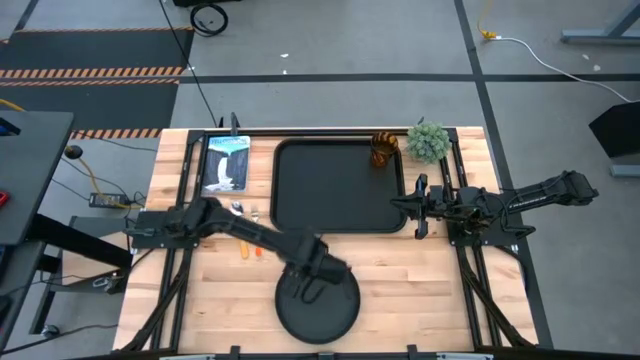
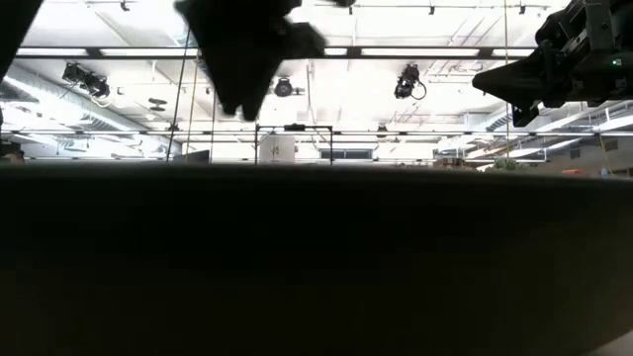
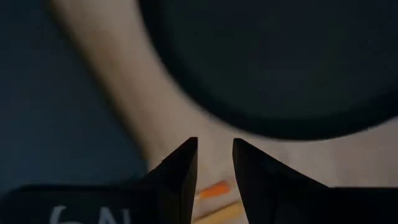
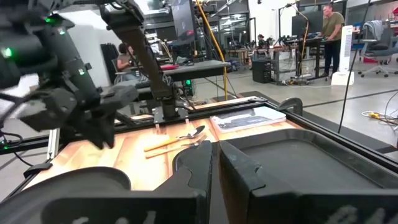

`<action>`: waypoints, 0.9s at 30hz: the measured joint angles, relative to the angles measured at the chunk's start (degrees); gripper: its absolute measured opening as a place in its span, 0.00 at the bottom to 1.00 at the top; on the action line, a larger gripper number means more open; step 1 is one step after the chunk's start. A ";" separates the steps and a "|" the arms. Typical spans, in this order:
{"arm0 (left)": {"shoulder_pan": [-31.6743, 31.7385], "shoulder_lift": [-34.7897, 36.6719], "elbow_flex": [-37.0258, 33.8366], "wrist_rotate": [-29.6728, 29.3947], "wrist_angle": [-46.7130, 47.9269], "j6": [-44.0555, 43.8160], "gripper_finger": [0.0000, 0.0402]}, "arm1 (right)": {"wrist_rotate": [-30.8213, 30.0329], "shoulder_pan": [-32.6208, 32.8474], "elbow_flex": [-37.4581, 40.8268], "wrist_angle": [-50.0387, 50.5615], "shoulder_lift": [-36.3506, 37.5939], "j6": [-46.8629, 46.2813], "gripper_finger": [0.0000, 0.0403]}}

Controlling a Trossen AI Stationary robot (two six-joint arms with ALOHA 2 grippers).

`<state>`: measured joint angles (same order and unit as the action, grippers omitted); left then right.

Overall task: Pick and place plate/cup/fork/spoon on tray
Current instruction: Put the black plate on the black serving tray

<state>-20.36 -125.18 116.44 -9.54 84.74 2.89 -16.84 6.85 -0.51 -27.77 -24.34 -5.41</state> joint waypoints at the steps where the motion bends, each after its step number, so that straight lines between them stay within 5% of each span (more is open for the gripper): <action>1: -0.85 0.80 -1.87 -2.99 0.37 -1.97 0.27 | 0.02 0.02 0.00 -0.04 -0.02 0.00 0.08; 5: -3.65 4.00 -10.32 -9.63 0.62 -10.59 0.27 | 0.02 0.02 -0.01 -0.02 -0.02 0.01 0.08; 17: -8.52 22.66 -36.91 -12.46 -13.94 -28.35 0.24 | 0.00 0.00 -0.02 -0.04 0.00 0.02 0.08; 27: -7.38 39.81 -57.14 -10.11 -42.32 -42.51 0.12 | 0.01 0.02 -0.01 -0.02 -0.01 0.01 0.08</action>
<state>-27.75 -85.37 59.31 -19.65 42.41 -39.62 -16.83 6.87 -0.52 -27.79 -24.35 -5.40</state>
